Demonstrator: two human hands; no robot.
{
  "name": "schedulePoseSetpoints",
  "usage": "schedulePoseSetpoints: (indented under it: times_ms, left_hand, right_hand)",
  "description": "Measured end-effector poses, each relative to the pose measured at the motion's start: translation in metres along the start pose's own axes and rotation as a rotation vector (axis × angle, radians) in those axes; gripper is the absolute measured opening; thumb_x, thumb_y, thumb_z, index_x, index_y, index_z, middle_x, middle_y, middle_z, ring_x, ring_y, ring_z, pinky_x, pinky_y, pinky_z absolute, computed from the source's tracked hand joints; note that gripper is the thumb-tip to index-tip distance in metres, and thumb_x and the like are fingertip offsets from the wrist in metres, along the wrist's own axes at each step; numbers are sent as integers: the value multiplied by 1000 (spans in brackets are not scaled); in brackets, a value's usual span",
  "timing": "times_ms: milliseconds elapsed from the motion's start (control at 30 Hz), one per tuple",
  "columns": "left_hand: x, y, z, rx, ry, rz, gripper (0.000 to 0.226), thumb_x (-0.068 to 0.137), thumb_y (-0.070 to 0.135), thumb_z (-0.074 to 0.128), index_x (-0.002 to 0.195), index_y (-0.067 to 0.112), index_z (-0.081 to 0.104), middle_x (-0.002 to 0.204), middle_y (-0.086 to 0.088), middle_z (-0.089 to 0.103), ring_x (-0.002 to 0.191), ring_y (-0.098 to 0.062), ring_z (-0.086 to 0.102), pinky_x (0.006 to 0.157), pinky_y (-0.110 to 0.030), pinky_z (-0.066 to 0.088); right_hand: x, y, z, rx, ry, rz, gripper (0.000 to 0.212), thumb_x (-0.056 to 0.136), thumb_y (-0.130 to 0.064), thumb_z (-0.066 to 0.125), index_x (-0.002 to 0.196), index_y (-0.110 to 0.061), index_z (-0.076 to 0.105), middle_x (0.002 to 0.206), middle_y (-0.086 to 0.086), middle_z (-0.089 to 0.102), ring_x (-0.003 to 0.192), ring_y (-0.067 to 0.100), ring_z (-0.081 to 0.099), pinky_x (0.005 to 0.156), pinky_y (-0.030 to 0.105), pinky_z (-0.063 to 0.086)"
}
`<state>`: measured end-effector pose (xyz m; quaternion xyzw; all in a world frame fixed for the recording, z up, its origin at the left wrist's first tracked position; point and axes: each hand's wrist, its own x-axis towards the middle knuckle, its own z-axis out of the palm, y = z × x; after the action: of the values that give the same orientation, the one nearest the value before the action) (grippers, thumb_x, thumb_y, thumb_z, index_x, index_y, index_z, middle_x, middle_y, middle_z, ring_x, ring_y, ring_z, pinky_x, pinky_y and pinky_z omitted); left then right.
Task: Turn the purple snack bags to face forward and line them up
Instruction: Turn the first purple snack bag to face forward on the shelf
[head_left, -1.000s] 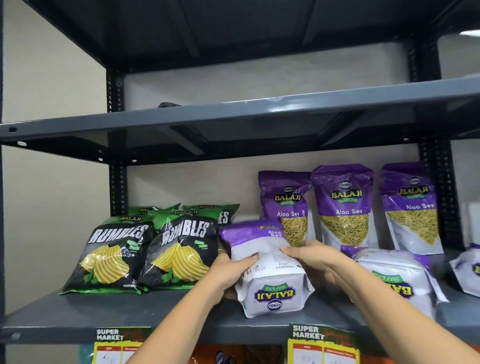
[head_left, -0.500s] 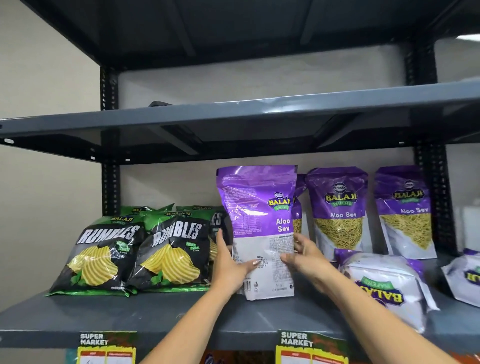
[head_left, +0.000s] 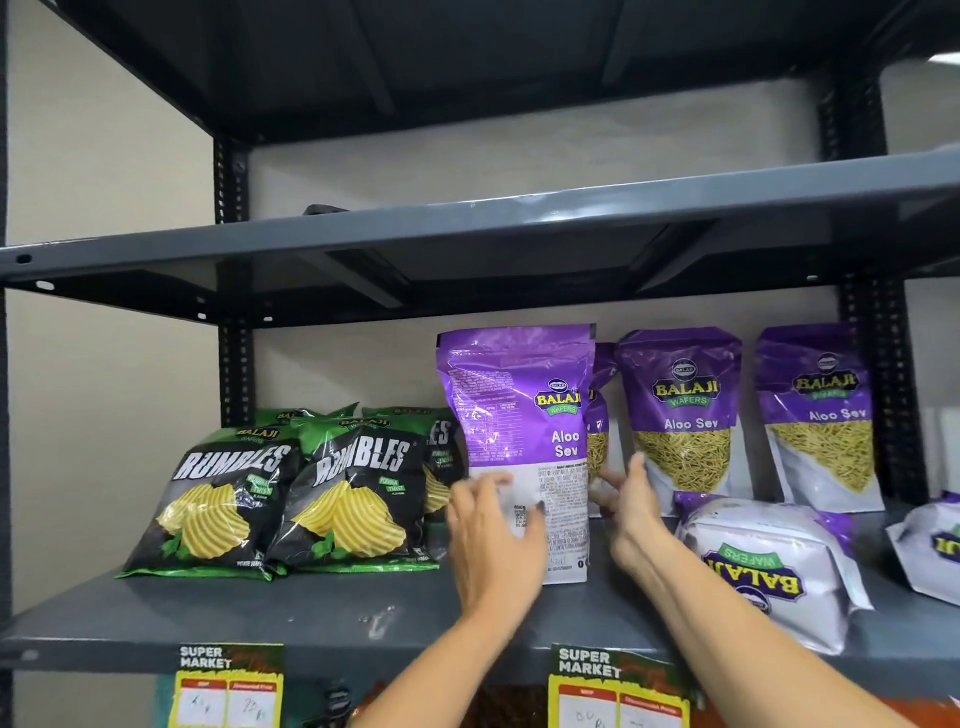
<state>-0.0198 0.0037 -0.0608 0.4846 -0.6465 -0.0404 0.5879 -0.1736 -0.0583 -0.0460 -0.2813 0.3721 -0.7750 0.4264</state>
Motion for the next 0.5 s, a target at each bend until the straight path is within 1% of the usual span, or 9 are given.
schedulePoseSetpoints:
  times_ms: [67, 100, 167, 233, 300, 333, 400, 433, 500]
  left_hand:
    - [-7, 0, 11, -146, -95, -130, 25, 81, 28, 70, 103, 27, 58, 112, 0, 40, 118, -24, 47, 94, -25, 33]
    - [-8, 0, 14, -226, -117, -209, 23, 81, 26, 70, 99, 29, 56, 112, 1, 37, 119, -25, 47, 98, -26, 33]
    - [-7, -2, 18, -336, -103, -315, 25, 82, 26, 70, 98, 31, 52, 114, 1, 34, 118, -26, 49, 104, -29, 36]
    - [-4, -4, 20, -368, -89, -346, 28, 81, 31, 71, 100, 30, 50, 118, -2, 37, 118, -28, 50, 104, -32, 38]
    - [0, -6, 22, -374, -126, -363, 32, 81, 39, 70, 103, 29, 49, 123, -4, 40, 119, -28, 48, 105, -35, 39]
    - [2, -6, 23, -381, -151, -371, 33, 81, 43, 68, 103, 29, 48, 123, -5, 41, 119, -27, 48, 104, -36, 39]
    - [3, -3, 23, -421, -190, -385, 36, 82, 51, 64, 103, 25, 49, 119, -2, 41, 116, -25, 51, 98, -35, 40]
    - [5, 0, 23, -441, -200, -398, 40, 82, 54, 62, 104, 23, 49, 117, -2, 41, 114, -24, 51, 94, -33, 40]
    - [9, 6, 24, -475, -201, -424, 51, 79, 60, 61, 106, 18, 48, 116, -2, 41, 109, -23, 52, 88, -32, 38]
  right_hand:
    - [4, 5, -3, -55, 26, 81, 71, 98, -51, 20, 117, 8, 56, 41, 2, 48, 39, 17, 46, 43, 18, 35]
    - [2, 7, -4, -82, 26, 120, 62, 99, -46, 18, 107, 2, 57, 31, 1, 46, 27, 14, 43, 34, 12, 31]
    - [-1, 10, -3, -122, 12, 153, 41, 100, -34, 24, 85, -10, 54, 26, -2, 45, 20, 13, 38, 32, 10, 30]
    - [-2, 11, 1, -171, 14, 160, 26, 94, -20, 38, 73, -14, 52, 33, 0, 50, 28, 14, 40, 38, 15, 34]
    - [-7, 9, 5, -212, -1, 138, 10, 87, -8, 57, 77, -9, 58, 52, 8, 60, 43, 18, 52, 40, 20, 44]
    - [-8, 10, 6, -213, 0, 117, 3, 82, -3, 64, 84, -3, 62, 65, 14, 65, 53, 21, 58, 44, 24, 51]
    - [-6, 14, 4, -174, -28, 109, 32, 76, -1, 71, 105, 10, 64, 91, 24, 70, 70, 27, 64, 58, 31, 57]
    - [-8, 16, 4, -151, -40, 102, 42, 75, -4, 73, 113, 11, 61, 99, 25, 70, 74, 28, 64, 58, 28, 58]
    - [-12, 17, 3, -136, -54, 96, 53, 75, -9, 76, 121, 7, 57, 106, 22, 69, 74, 24, 63, 49, 22, 52]
